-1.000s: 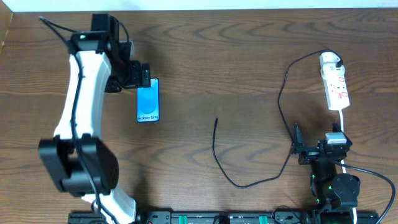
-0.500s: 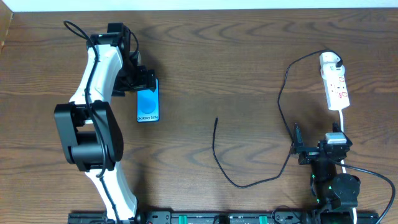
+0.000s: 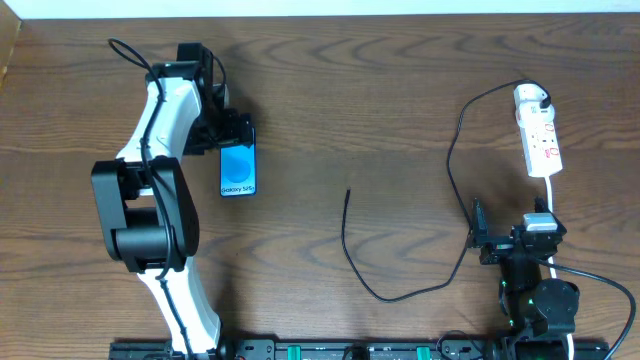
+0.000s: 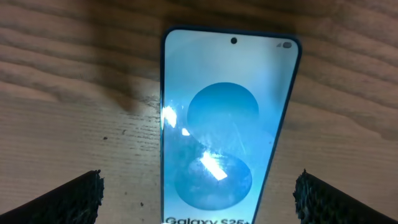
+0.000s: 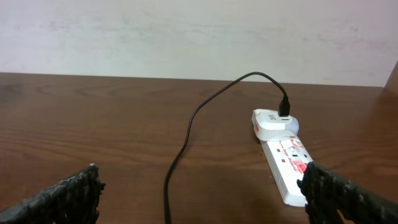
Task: Plug charger to phone and switch on socket
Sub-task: 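Close the left gripper on the phone's top edge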
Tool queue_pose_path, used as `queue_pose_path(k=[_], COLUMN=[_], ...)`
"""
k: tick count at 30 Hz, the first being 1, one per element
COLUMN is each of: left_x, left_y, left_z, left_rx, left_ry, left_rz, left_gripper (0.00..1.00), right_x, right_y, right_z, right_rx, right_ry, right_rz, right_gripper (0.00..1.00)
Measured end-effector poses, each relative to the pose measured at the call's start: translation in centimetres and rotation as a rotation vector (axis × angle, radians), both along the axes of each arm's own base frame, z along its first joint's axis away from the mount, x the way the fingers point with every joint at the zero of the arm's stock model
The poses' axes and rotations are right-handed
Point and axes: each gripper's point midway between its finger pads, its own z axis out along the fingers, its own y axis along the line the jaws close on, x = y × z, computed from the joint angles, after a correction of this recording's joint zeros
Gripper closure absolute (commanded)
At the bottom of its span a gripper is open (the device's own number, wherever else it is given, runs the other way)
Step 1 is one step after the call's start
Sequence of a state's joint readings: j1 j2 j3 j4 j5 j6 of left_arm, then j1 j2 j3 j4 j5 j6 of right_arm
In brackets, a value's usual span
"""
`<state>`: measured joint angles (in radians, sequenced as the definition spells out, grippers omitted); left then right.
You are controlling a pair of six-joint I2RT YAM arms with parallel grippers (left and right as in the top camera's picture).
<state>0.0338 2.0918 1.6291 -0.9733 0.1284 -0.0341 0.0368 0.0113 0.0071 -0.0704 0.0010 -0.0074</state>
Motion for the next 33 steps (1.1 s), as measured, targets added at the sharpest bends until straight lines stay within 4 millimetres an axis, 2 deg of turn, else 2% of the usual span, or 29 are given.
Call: queue_pose_path(k=[7, 12, 19, 33], left_x=[-1.0, -0.4, 0.2, 0.0], left_y=[-0.1, -0.6, -2.3, -1.8], left_z=[-1.0, -1.1, -1.3, -1.7], left_rx=[-0.001, 0.012, 0.03, 0.052], left_ry=[0.029, 0.005, -0.025, -0.019], left_rz=[-0.002, -0.019, -0.067, -0.023], left_gripper=[0.02, 0.02, 0.02, 0.02], right_x=[0.0, 0.0, 0.0, 0.0], right_y=[0.0, 0.0, 0.0, 0.0], right_z=[0.0, 0.0, 0.0, 0.0], right_rx=[0.0, 0.0, 0.0, 0.0], right_ry=[0.0, 0.0, 0.0, 0.0], right_rz=[0.0, 0.0, 0.0, 0.0], right_gripper=[0.01, 0.01, 0.01, 0.01])
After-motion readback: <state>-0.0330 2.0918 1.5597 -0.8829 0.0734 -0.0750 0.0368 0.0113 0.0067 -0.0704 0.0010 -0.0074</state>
